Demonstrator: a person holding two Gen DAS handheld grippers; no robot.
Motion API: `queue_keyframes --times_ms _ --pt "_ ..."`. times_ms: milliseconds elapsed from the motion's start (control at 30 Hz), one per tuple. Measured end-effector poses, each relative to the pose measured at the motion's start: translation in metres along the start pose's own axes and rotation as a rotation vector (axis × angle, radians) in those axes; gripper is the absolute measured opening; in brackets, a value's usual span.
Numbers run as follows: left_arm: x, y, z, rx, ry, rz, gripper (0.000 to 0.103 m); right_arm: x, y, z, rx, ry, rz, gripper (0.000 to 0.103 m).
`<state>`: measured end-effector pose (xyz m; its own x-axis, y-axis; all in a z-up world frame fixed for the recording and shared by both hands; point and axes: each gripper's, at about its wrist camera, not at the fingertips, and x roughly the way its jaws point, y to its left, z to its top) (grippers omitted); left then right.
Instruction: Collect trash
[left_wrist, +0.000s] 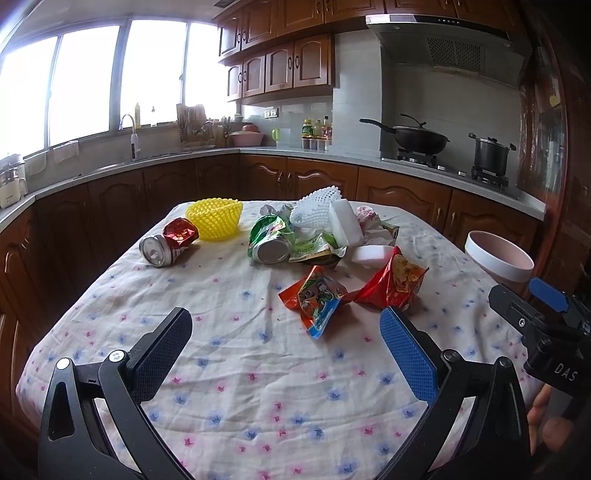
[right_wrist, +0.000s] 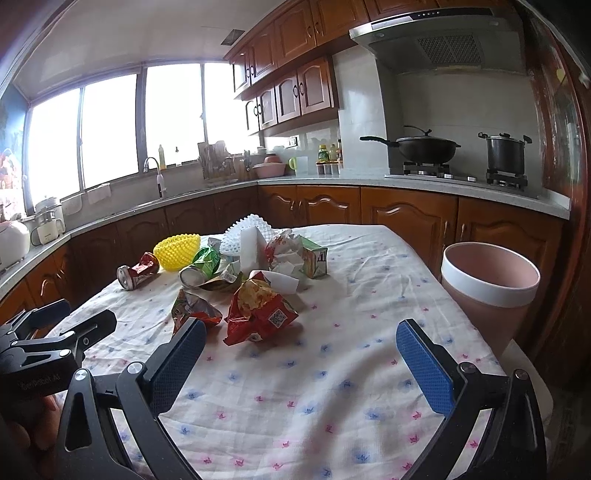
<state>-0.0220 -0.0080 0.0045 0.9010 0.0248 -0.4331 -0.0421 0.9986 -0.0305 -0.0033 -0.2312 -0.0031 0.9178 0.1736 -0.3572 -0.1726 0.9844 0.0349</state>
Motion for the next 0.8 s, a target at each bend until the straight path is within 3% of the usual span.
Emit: queue_keyframes --times_ms 800 --pt "0.0064 -0.0036 -0.0017 0.003 0.006 -0.012 0.103 -0.0005 0.0027 0.0036 -0.001 -0.005 0.013 0.103"
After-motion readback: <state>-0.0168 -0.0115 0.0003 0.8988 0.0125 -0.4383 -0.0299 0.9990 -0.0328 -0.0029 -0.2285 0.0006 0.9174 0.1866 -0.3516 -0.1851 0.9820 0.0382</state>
